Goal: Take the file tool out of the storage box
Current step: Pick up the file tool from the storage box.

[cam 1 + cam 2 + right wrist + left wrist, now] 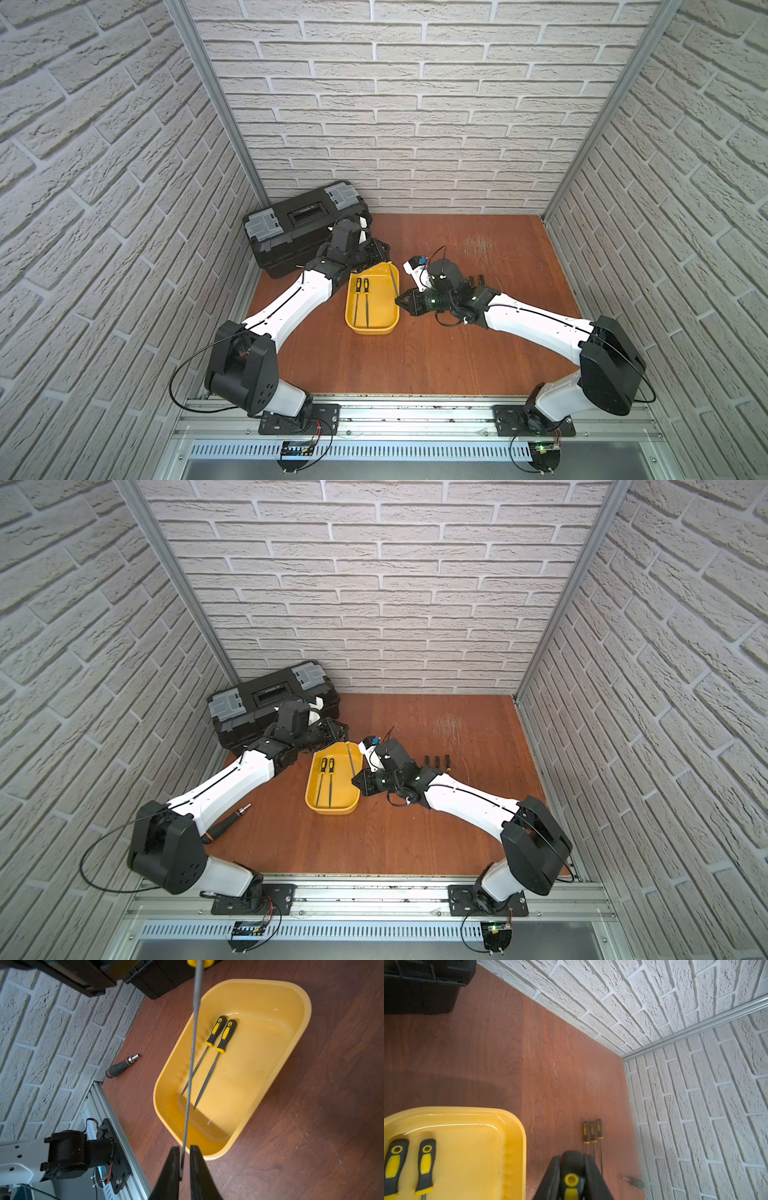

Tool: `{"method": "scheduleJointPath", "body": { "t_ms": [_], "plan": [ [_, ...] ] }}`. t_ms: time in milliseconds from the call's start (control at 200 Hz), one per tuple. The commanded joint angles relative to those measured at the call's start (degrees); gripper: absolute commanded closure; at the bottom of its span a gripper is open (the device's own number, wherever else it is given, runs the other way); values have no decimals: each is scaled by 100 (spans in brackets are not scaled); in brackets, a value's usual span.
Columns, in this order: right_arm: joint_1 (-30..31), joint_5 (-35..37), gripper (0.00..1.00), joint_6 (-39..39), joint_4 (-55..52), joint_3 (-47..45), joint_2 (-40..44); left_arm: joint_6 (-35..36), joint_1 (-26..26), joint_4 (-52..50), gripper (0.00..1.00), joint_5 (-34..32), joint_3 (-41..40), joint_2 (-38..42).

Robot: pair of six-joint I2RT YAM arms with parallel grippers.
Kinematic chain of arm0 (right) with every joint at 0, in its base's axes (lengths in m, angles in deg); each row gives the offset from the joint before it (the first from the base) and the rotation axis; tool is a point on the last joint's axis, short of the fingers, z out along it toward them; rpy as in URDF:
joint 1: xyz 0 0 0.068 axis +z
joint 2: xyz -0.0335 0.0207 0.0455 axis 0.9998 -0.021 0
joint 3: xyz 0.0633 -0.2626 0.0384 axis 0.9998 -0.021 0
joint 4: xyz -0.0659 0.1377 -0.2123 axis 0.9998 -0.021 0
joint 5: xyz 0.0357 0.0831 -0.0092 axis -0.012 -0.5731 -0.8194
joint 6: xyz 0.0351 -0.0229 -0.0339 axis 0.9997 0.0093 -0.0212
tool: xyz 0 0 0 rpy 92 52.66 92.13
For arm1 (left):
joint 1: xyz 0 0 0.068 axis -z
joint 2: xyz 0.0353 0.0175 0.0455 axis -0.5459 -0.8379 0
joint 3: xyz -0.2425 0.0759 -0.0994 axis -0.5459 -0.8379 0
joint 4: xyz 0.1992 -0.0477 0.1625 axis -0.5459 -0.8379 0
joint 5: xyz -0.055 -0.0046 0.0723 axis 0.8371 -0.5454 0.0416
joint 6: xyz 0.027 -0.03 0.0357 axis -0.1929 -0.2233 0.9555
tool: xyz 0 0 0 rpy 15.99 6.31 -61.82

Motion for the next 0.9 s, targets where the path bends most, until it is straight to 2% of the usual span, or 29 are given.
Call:
{"method": "scheduleJointPath", "body": {
  "t_ms": [0, 385, 800, 895],
  "plan": [
    [60, 95, 88, -84, 123, 212, -5, 6, 11, 162, 79, 67, 1, 121],
    [61, 224, 88, -190, -51, 308, 20, 31, 14, 161, 78, 69, -32, 113],
    [61, 299, 95, -278, -151, 410, -14, 42, 16, 155, 79, 106, -31, 70],
    [61, 317, 97, -287, -186, 423, -14, 54, 22, 128, 75, 125, -7, 39]
  ]
}}
